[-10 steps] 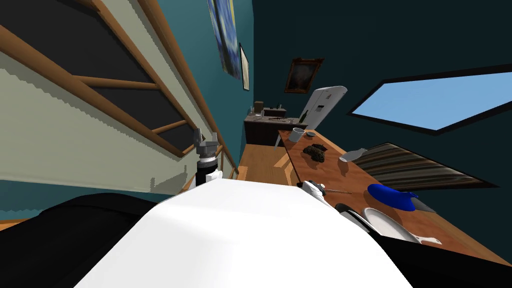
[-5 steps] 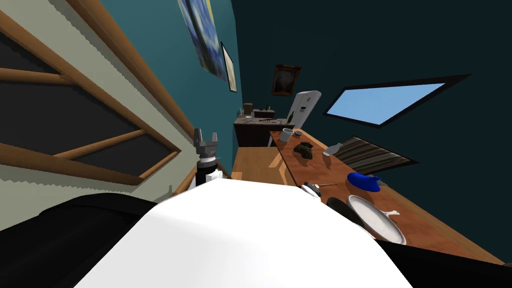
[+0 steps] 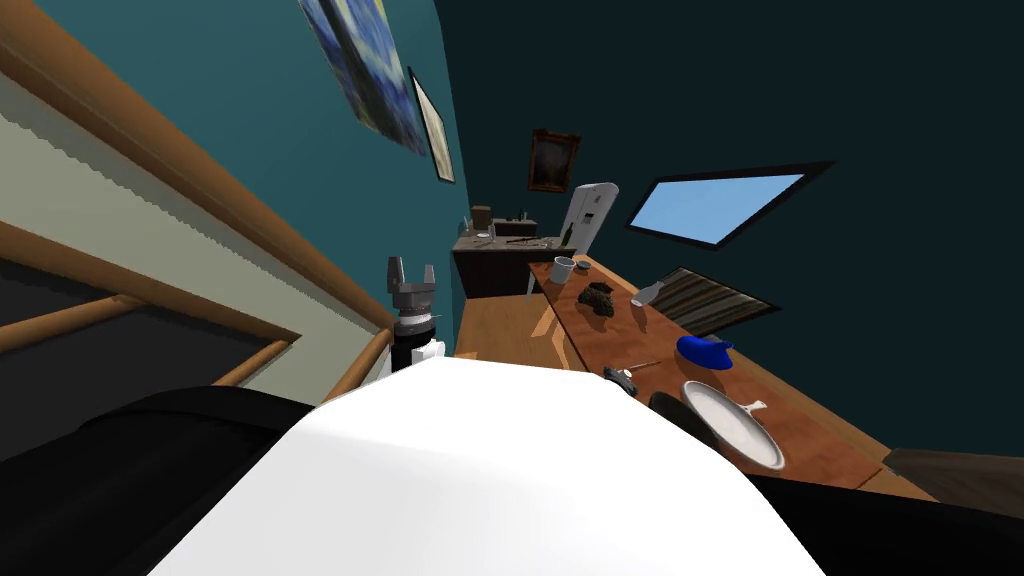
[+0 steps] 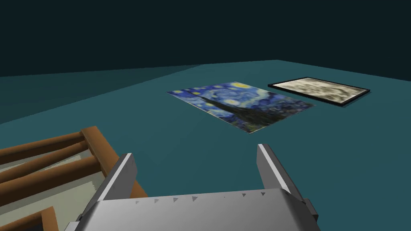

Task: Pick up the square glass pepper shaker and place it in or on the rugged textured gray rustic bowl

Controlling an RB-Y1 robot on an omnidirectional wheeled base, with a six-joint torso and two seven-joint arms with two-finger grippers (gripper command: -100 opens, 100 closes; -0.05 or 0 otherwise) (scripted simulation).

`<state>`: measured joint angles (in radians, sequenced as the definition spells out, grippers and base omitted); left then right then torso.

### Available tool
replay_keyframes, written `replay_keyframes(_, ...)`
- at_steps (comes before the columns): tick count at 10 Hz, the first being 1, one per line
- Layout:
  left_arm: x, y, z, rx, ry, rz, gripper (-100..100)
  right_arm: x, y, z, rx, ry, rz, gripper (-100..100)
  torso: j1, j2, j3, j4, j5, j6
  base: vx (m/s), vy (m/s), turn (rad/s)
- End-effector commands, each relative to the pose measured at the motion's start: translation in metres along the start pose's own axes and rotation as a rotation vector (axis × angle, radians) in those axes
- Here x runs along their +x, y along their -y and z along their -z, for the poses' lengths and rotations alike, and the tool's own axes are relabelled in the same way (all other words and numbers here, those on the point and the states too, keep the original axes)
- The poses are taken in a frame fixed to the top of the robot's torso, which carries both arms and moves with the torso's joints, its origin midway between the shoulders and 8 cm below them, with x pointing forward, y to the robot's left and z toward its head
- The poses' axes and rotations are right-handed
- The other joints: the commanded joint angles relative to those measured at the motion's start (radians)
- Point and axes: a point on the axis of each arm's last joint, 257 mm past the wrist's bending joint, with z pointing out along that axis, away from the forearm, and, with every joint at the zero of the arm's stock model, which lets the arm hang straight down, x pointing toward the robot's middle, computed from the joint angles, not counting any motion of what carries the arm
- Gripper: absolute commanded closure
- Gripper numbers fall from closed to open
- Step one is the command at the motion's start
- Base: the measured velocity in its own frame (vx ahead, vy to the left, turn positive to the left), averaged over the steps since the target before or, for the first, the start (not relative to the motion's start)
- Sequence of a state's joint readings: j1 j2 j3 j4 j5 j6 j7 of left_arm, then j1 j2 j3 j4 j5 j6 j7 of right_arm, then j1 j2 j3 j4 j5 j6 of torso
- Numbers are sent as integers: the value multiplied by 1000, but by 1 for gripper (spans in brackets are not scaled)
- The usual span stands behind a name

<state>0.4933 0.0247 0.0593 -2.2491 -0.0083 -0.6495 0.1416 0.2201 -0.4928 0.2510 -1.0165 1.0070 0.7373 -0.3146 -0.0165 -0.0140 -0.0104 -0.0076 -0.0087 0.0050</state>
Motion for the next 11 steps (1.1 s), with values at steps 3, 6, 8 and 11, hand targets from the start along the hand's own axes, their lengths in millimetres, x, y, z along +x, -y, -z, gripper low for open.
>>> replay_keyframes(3,0,0,0,0,0,0,0,9,-9,19,-62,18,41,100,-1,3,2,1,-1,-4,119,6,-165)
replay_keyframes(6,0,0,0,0,0,0,0,9,-13,37,-111,50,74,100,-2,0,0,-1,-1,-1,152,-1,-249)
replay_keyframes(8,0,0,0,0,0,0,0,12,-14,49,-137,57,84,100,-2,3,1,1,-2,-4,108,11,-156)
replay_keyframes(11,0,0,0,0,0,0,0,9,-14,67,-173,92,120,100,1,-1,-1,-1,-1,-2,147,38,-258)
